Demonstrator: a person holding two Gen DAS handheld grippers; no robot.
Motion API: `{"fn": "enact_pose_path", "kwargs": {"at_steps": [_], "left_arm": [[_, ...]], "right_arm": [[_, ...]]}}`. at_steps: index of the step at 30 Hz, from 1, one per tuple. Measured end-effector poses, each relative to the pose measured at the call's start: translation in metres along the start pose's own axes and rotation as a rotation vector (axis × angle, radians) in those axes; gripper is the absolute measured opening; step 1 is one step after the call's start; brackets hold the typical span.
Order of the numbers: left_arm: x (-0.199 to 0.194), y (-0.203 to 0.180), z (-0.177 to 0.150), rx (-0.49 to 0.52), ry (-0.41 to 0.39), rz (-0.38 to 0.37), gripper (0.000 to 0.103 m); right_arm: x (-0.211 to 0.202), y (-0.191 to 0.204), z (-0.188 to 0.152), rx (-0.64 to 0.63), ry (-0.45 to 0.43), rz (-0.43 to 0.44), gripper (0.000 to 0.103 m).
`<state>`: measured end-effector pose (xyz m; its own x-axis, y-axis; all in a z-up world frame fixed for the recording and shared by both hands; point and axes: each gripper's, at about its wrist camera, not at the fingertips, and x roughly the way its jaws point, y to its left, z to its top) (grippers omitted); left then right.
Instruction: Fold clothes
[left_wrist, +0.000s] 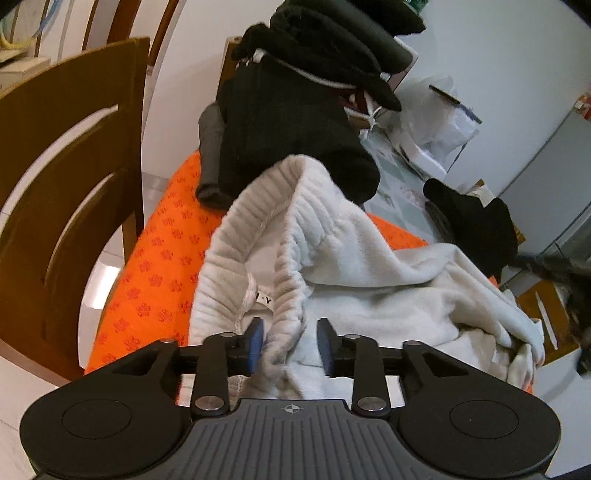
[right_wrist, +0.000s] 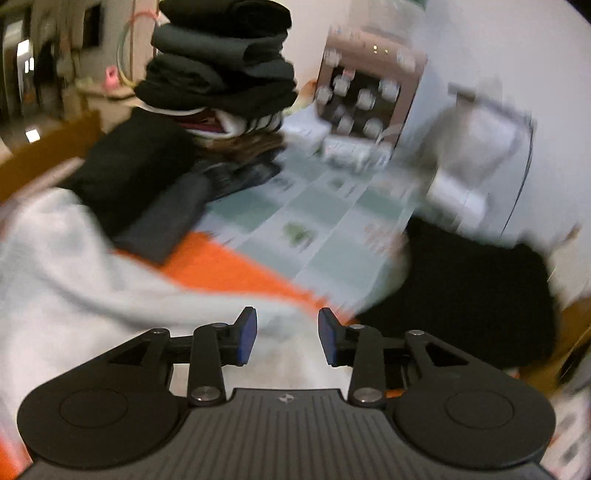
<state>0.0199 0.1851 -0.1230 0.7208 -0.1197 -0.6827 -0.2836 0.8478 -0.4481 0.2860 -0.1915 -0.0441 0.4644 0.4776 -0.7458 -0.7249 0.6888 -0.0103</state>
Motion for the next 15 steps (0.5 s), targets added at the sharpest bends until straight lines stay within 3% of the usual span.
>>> {"fn": "enact_pose_path", "kwargs": {"at_steps": [4,7,9,11,13,15], "left_arm": [[0.011,0.001,0.0,-0.02,0.034,-0.023,0.05],[0.018,0.003,0.003,-0.042,0.066,-0.046,0.051],[0.022,0.004,0.004,-0.061,0.081,-0.054,0.051],[0.024,0.007,0.004,-0.097,0.09,-0.057,0.048],[0.018,0.006,0.006,-0.12,0.07,-0.058,0.023],[0.008,0.004,0.008,-0.137,0.035,-0.058,0.021]], "right_arm": [[0.002,0.009,-0.035,0.087,0.094,0.148,0.042],[0.021,0.021,-0.049,0.11,0.149,0.235,0.042],[0.036,0.029,-0.051,0.103,0.165,0.261,0.049],[0.053,0.036,-0.05,0.055,0.196,0.255,0.056],[0.067,0.042,-0.05,-0.018,0.241,0.249,0.06],[0.073,0.043,-0.055,-0.051,0.284,0.269,0.06]]}}
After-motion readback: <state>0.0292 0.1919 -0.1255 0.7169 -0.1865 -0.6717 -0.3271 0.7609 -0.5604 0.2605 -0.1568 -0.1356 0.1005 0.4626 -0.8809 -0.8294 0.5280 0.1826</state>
